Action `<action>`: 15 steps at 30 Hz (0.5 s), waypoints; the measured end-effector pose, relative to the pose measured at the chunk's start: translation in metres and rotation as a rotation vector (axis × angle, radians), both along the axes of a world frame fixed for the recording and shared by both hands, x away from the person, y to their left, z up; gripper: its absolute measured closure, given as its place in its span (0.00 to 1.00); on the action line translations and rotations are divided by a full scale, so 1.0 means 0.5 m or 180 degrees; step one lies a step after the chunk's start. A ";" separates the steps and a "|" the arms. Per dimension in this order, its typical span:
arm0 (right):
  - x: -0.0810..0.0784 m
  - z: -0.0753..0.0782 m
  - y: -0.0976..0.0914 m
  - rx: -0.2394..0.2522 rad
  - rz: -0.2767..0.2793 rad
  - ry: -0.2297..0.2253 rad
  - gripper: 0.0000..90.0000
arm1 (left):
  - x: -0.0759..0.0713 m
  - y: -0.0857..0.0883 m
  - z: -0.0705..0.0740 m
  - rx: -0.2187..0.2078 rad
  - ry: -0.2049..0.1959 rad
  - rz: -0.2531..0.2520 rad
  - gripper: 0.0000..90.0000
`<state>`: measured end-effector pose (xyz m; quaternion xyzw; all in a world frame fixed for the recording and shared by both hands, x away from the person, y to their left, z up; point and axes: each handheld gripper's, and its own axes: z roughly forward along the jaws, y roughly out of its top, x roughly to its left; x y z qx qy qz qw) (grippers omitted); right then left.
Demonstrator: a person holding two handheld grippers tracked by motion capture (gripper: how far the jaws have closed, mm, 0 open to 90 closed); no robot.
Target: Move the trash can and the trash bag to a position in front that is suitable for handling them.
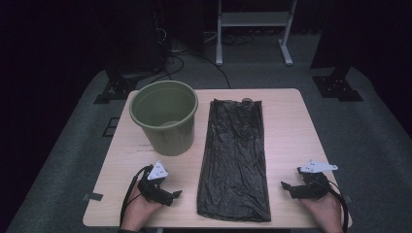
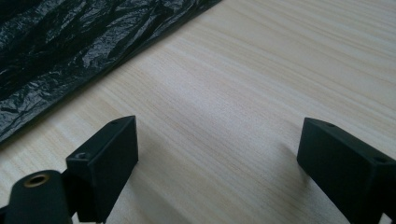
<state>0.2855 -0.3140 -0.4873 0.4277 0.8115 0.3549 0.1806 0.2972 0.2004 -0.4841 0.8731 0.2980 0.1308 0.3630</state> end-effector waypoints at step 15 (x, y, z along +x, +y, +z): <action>-0.001 0.004 -0.001 -0.0009 0.0025 0.0022 0.20 | 0.000 0.006 0.000 0.0003 -0.0002 -0.0079 0.00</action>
